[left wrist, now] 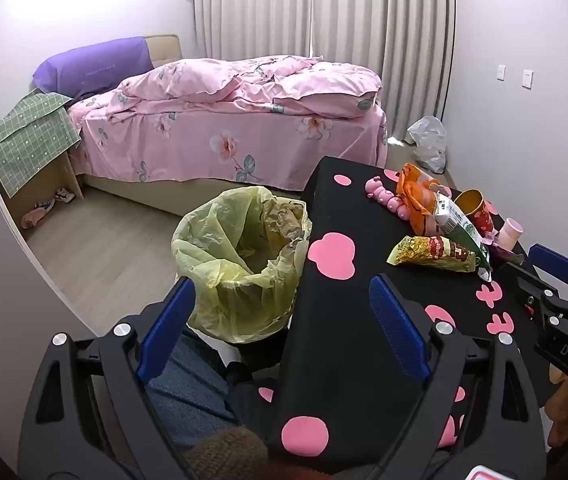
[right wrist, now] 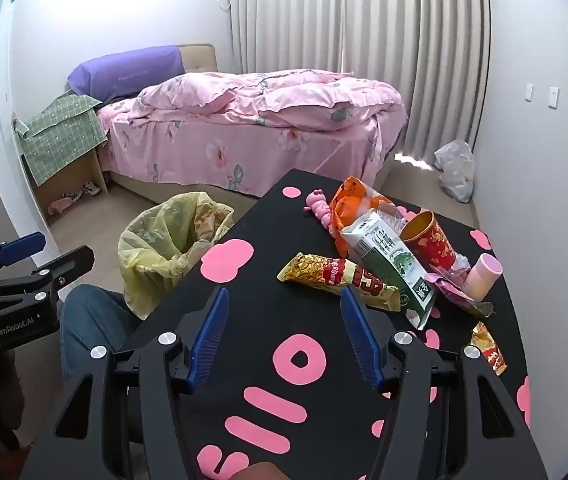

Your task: Collect trash

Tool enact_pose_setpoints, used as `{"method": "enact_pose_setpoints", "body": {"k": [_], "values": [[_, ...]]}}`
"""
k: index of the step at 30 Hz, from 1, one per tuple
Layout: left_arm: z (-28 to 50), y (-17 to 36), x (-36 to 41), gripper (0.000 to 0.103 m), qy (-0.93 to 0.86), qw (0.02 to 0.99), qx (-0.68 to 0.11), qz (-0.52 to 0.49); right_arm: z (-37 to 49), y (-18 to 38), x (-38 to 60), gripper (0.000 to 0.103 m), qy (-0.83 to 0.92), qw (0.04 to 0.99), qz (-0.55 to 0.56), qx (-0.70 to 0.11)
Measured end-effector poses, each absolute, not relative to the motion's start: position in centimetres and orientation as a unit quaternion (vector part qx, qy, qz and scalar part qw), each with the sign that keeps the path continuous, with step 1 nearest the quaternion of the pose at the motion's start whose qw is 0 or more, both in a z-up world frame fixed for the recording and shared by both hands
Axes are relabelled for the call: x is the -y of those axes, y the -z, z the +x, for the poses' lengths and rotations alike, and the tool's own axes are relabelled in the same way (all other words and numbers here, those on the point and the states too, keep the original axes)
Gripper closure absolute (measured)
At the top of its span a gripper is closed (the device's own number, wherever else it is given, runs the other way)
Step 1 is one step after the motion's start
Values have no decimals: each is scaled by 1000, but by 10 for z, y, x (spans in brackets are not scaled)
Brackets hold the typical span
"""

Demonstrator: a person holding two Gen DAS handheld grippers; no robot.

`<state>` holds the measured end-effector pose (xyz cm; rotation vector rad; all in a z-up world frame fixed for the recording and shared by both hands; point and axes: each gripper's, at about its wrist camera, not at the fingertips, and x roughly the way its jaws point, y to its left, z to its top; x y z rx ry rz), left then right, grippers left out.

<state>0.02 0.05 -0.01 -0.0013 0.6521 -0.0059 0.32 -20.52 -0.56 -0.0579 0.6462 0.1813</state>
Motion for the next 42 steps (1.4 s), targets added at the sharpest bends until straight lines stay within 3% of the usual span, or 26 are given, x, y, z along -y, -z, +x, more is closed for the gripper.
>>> {"method": "enact_pose_setpoints", "body": {"k": [42], "values": [[-1,4,4,18,5,946,-325,3,4,7,206,48,-93,942,-19,-323]]}}
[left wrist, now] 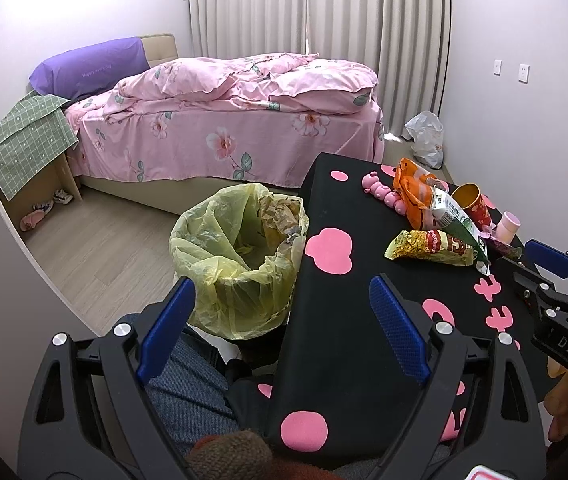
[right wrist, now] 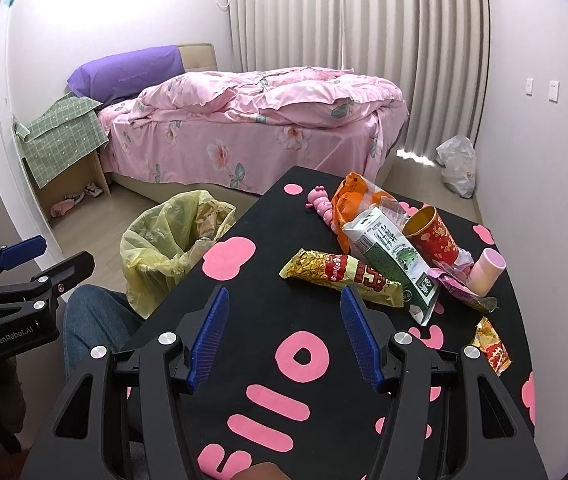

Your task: Collect trash

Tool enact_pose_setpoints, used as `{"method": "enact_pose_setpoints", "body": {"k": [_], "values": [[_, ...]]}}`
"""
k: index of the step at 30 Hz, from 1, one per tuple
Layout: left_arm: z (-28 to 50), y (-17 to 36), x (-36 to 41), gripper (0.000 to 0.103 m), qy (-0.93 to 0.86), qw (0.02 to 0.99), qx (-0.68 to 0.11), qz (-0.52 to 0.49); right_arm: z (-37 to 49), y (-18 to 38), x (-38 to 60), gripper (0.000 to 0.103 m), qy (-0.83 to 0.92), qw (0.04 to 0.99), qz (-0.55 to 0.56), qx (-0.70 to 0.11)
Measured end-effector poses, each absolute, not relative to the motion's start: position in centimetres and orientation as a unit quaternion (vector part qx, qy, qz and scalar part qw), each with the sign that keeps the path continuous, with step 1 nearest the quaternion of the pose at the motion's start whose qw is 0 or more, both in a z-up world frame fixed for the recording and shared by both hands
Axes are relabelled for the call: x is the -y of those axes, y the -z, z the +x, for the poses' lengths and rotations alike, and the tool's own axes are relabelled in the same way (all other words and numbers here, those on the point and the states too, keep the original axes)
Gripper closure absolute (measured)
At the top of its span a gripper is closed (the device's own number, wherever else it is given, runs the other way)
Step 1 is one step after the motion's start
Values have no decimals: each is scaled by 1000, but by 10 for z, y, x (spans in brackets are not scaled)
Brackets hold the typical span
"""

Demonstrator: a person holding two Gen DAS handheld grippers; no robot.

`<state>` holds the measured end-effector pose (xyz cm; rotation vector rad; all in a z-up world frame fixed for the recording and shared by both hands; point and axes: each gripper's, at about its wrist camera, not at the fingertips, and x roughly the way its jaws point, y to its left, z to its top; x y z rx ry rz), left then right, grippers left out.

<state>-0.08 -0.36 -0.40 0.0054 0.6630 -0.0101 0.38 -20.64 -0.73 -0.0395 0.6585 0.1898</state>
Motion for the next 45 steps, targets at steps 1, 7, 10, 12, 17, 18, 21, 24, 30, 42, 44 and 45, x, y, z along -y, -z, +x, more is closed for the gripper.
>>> {"method": "enact_pose_setpoints", "body": {"k": [1,7,10,12,17,18,21,24,30,42,44,45], "values": [[-1,4,4,18,5,946,-325,3,4,7,207,48,-93,942,-19,-323],[-1,3,4,18,5,946,-324,3,4,7,206,48,-93,942,-19,-323],[-1,3,4,18,5,946,-324,3,3,7,206,48,-94,942,-19,-323],[0,4,5,18,5,946,-324,3,3,7,206,48,-93,942,-19,-323],[0,1,4,18,5,946,-324,3,3,7,207,48,-93,942,-19,-323],[0,1,5,18,6,946,-324,3,3,6,207,48,-93,942,-19,-323],[1,0,5,18,6,946,-323,4,3,6,207,48,-93,942,-19,-323],[-1,2,4,18,5,946,-323,2,3,6,208,48,-94,942,-19,-323],[-1,2,4,18,5,946,-323,2,3,6,208,48,-93,942,-19,-323],[-1,2,4,18,5,946,-323,2,3,7,208,48,-93,942,-18,-323],[-1,2,4,18,5,946,-323,2,3,7,208,48,-94,942,-18,-323],[-2,2,4,18,5,946,-323,2,3,7,208,48,-93,942,-18,-323]]}}
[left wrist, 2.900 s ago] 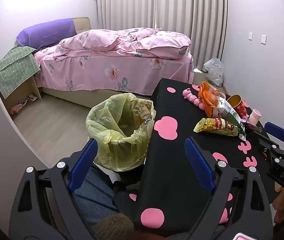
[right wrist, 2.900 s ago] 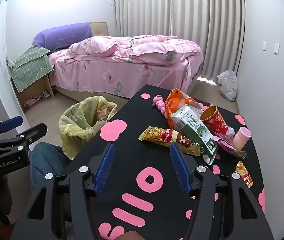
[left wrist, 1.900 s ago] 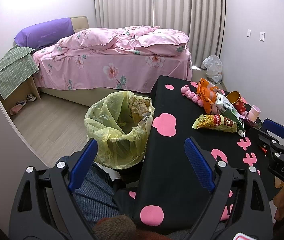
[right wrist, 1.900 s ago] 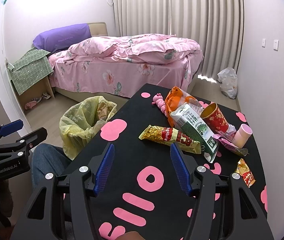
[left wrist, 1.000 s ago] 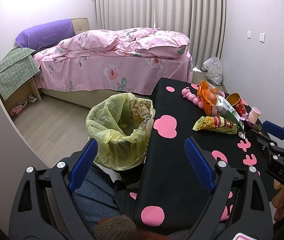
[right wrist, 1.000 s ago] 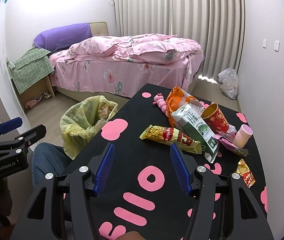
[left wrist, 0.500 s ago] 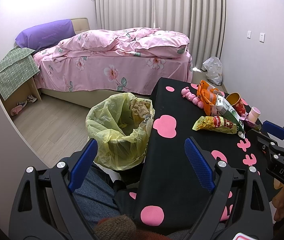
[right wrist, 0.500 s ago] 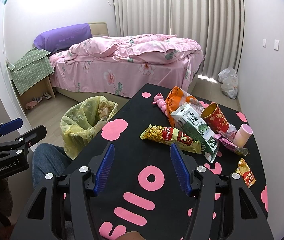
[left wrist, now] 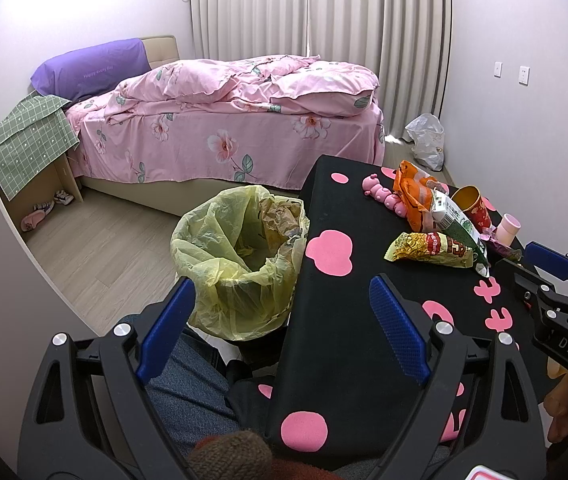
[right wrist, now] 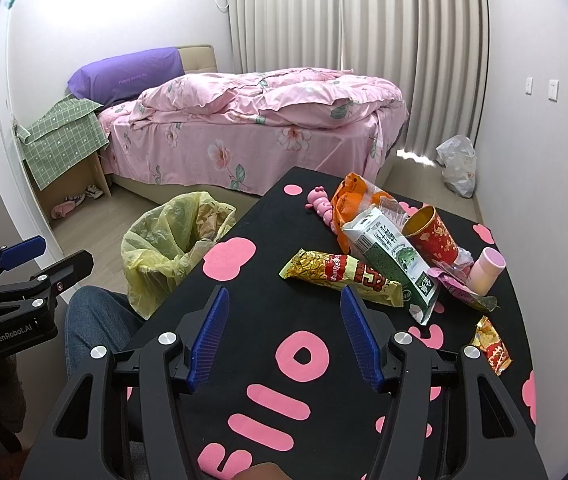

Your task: Collect trash

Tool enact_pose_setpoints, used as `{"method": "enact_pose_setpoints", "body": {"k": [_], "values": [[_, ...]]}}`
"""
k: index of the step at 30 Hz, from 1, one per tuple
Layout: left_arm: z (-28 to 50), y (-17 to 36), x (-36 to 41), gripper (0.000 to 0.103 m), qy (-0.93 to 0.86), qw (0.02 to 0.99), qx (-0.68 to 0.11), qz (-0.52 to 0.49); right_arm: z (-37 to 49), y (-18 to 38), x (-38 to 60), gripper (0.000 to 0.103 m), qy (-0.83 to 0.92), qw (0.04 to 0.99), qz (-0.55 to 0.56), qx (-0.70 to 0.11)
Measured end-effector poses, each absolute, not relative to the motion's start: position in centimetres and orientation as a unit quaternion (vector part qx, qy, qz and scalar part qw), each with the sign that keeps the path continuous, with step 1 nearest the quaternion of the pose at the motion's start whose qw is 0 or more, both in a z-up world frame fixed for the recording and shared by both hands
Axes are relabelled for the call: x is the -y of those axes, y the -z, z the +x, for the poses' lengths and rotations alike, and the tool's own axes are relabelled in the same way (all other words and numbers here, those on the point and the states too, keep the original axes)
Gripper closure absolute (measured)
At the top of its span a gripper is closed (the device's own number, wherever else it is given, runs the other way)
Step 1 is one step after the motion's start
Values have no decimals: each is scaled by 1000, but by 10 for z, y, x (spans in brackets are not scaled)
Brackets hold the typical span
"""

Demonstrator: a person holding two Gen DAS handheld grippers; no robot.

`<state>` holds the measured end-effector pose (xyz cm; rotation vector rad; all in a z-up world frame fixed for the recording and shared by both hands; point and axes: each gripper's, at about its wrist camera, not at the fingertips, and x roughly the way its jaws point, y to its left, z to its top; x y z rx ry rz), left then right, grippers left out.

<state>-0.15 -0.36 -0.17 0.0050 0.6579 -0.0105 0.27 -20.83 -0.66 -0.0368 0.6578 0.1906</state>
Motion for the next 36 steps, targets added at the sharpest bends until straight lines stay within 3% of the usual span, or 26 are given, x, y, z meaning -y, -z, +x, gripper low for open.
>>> {"method": "enact_pose_setpoints", "body": {"k": [19,27,31,36], "values": [[15,11,21,18,49,950,-307,8,4,7,240,48,-37,953,-29,-298],[74,39,60,18,176,936,-304,7,30,20,322,48,40,952,-16,-302],[114,53,90,12,217,924,-315,18,41,38,350,48,58,944,-30,-322],[157,72,128,12,296,882,-366,30,50,64,383,48,63,930,-46,-359]]}}
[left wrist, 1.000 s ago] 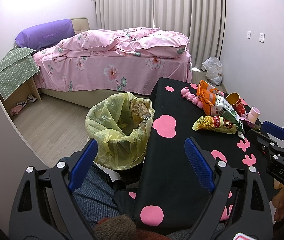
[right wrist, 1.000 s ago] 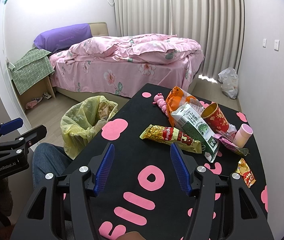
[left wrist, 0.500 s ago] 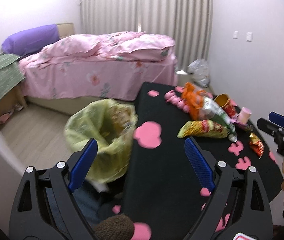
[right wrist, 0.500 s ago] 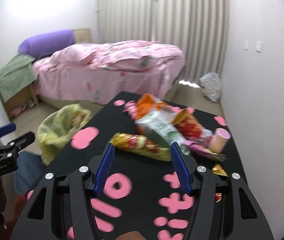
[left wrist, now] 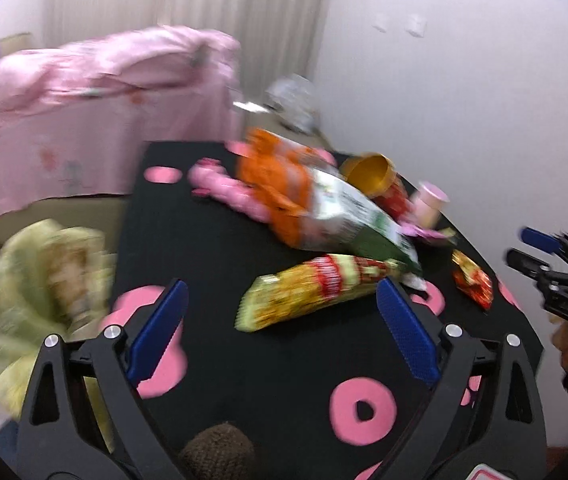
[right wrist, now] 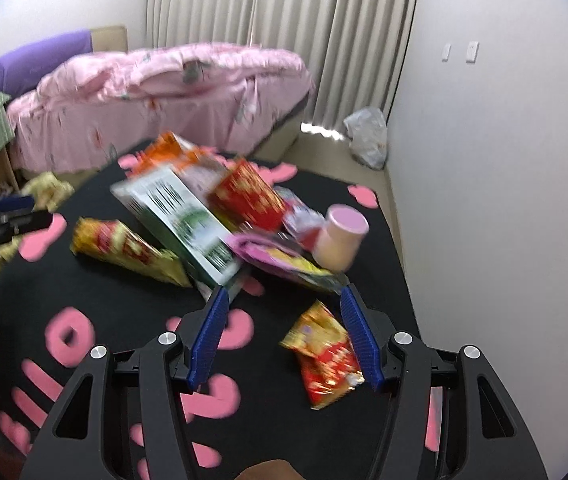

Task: Collect trash
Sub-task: 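Grasp the gold snack wrapper with the left tool while the right tool grasps the red wrapper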

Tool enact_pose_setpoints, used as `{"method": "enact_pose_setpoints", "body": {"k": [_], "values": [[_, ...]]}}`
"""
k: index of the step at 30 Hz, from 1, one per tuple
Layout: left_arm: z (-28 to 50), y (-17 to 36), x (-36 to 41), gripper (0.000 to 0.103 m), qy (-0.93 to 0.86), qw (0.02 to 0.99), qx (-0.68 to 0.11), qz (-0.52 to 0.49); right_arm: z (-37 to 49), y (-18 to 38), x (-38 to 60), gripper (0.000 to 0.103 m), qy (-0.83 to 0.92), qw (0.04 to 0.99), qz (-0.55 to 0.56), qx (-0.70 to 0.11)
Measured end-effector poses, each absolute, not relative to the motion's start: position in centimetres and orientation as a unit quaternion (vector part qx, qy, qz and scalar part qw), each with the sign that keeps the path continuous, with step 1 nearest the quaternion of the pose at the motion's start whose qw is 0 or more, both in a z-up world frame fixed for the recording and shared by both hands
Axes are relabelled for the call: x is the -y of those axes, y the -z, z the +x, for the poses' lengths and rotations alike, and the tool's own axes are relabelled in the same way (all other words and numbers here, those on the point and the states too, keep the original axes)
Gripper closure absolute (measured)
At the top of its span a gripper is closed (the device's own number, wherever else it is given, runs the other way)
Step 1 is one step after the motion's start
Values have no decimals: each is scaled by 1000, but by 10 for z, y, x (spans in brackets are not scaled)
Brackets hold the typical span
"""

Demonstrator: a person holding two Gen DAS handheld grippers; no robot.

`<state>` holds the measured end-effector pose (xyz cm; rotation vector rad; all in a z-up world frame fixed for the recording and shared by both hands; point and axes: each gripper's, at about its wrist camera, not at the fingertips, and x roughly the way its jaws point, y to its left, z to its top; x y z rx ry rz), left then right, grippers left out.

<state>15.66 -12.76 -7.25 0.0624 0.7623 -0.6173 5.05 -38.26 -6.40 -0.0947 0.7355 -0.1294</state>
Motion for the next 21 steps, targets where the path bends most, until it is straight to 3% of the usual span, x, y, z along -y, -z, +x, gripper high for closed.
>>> {"method": "enact_pose_setpoints", "body": {"k": [4,10,21], "values": [[178,79,158,13,346,857,-373,79,53,82,412,48,63,922,-29,-382],[206,104,169,28,333,826,-449,73,63,104,446,48,54,916,5,-396],[132,90,146,28,385,807,-443,71,81,147,461,48,-39,898,73,-431]]}}
